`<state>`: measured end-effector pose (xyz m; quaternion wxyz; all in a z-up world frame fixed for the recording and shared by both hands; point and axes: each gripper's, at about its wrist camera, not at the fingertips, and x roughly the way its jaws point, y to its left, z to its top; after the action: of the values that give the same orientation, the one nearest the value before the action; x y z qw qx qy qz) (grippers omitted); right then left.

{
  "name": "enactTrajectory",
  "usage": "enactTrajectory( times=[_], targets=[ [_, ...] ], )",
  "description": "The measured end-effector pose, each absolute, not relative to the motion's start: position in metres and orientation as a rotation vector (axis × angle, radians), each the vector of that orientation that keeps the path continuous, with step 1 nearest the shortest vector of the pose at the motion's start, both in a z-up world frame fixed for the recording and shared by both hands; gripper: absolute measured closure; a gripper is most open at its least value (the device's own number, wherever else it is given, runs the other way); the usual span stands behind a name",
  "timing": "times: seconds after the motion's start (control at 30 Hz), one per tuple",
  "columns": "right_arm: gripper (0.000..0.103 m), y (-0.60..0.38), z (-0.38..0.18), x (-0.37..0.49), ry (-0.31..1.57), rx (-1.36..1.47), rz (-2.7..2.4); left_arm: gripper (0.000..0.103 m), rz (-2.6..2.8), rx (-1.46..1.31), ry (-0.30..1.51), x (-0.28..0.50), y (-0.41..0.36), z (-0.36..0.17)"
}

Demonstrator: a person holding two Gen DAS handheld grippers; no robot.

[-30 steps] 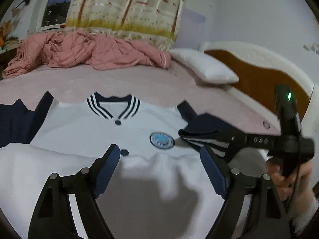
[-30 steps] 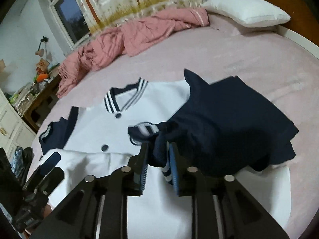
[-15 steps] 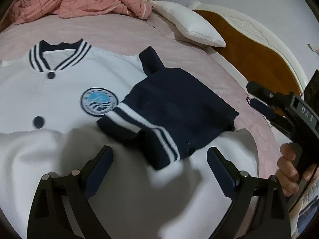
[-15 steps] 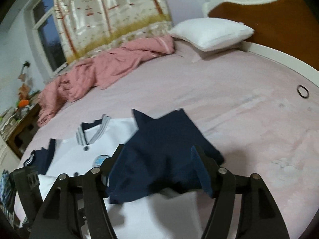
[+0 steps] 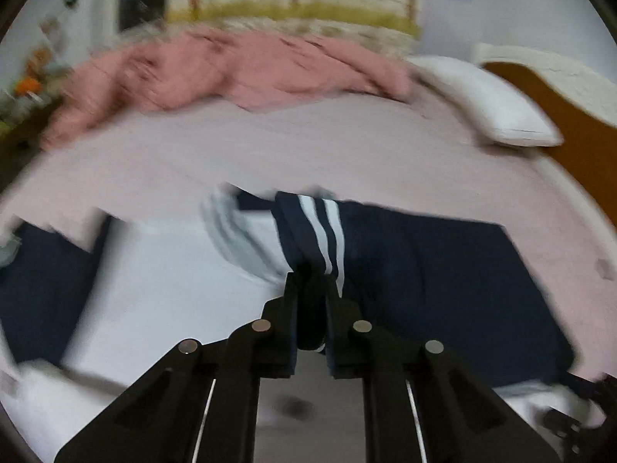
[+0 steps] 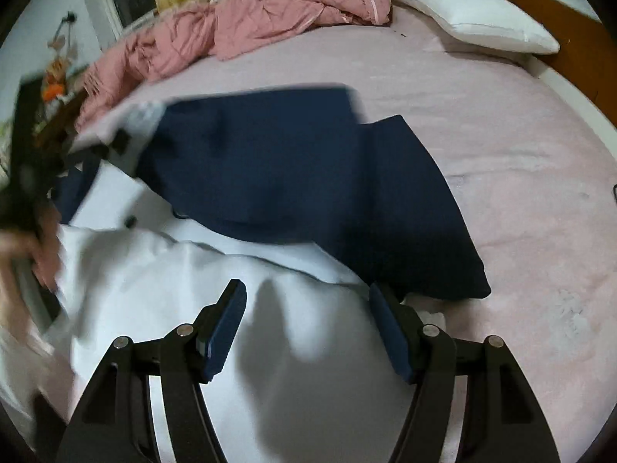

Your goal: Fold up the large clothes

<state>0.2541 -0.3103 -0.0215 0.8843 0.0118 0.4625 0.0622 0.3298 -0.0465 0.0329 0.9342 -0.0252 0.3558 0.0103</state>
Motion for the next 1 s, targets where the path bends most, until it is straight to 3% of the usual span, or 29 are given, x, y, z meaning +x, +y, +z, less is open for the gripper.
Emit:
enactTrajectory(
  times=[0.2, 0.43, 0.6, 0.67, 0.87, 1.0],
  targets=[
    [0.035, -0.311, -0.020, 0.252, 0.926, 0.041, 0.096, 0.093, 0.180, -0.009, 0.727, 0.333, 0.022, 0.042],
    [0.035, -0.304, 0.009, 0.232, 0.688, 0.048, 0.105, 0.093, 0.382, 0.058, 0.736, 0.337, 0.066, 0.027],
    [0.035, -0.305, 0.007, 0.232, 0.688, 0.081, 0.121, 0.093, 0.478, 0.077, 0.729, 0.335, 0.095, 0.022],
    [0.035, -0.306, 0.006, 0.233, 0.684, 0.085, 0.127, 0.103, 0.542, 0.102, 0.715, 0.334, 0.104, 0.021],
    [0.035, -0.303, 0.006, 0.233, 0.686, 0.073, 0.127, 0.103, 0.643, 0.099, 0.682, 0.324, 0.141, 0.020],
    [0.035, -0.299, 0.005, 0.233, 0.686, 0.058, 0.130, 0.103, 0.378, -0.057, 0.730, 0.312, 0.155, 0.014]
  ],
)
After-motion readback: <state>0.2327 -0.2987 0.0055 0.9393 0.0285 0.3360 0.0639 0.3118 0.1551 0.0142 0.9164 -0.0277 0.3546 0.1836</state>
